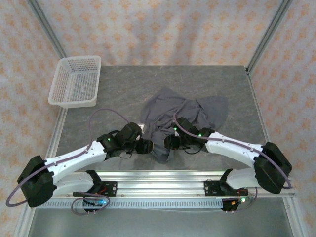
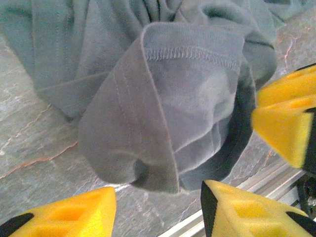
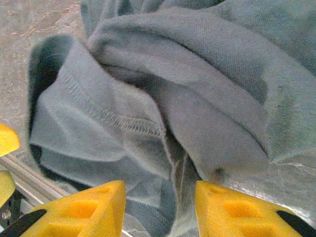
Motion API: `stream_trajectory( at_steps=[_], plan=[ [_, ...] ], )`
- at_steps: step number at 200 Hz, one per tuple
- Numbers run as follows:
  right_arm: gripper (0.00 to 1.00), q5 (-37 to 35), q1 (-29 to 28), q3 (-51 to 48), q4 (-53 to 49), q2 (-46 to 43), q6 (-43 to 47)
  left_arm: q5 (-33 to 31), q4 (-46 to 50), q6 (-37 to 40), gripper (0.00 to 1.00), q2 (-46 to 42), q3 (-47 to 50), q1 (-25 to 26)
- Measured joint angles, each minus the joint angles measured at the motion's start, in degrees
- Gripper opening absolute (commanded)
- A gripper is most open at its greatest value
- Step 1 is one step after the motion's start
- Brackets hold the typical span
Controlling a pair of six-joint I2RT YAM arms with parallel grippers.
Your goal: Fold the inside-out t-shirt
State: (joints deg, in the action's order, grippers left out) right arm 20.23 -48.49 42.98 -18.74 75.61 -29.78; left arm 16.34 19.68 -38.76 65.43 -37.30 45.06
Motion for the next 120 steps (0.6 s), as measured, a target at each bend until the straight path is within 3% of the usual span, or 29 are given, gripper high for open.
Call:
stream_trajectory(
  at_steps=[20, 40, 73, 120],
  plan=[
    [0.15, -0.8, 0.0, 0.0, 1.0, 3.0, -0.6, -1.1, -0.9, -1.3, 0.49, 4.1, -0.8, 0.0],
    [0.01, -1.3, 0.0, 0.0, 1.0, 3.8, -0.8, -2.0, -1.7, -2.8, 0.30, 8.0, -0.9, -0.1],
    [0.00, -6.8, -0.1, 1.0, -2.7, -1.3, 0.0, -2.1, -4.1, -4.6, 0.03, 8.5, -0.8, 0.0],
    [0.00, -24.9, -0.2, 6.3, -8.4, -15.2, 2.0, -0.1, -9.8, 2.2, 0.03, -0.2, -1.0, 0.0]
  ],
)
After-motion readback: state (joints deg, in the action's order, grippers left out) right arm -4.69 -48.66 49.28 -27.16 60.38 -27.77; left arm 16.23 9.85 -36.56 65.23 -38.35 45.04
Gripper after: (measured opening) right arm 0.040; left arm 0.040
